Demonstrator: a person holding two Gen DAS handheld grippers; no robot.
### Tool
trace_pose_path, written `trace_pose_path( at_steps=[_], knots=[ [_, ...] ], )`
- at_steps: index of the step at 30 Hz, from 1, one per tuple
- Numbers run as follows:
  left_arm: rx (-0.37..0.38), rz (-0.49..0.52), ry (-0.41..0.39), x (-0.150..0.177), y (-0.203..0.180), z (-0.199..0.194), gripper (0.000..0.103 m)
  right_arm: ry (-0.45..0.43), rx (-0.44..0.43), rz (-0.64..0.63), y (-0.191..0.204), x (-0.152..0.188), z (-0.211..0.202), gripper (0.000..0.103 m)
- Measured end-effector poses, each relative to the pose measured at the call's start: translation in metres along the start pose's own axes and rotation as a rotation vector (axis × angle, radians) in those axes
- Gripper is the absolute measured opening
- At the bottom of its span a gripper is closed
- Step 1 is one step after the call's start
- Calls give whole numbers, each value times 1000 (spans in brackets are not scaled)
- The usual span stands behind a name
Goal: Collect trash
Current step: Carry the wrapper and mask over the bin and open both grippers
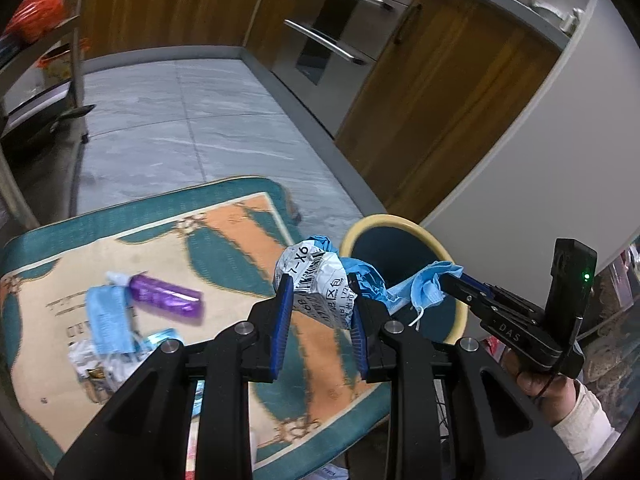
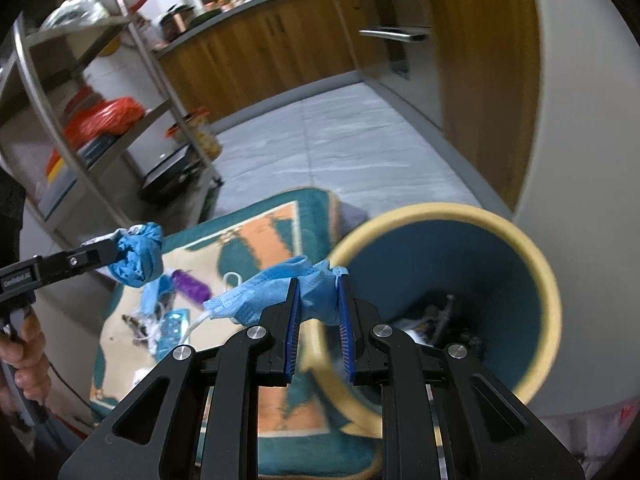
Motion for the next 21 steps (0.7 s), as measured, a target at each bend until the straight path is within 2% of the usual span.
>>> trace_pose_path(
  at_steps=[10,21],
  knots=[
    [37,68,48,3,-52,40,26,2,95,107,-61,11,-12,19],
    [20,119,84,12,-87,77,26,107,139,151,-85,28,5,21]
  ],
)
Point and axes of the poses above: each gripper's, at about its wrist camera, not at the fingertips, and z roughly the way its jaws point, y to its left, x to its underside, the point moved 3 cm from there along z, roughly the way its jaws point, and after that the axes turned 3 degrees about -x, right-handed, at the moved point
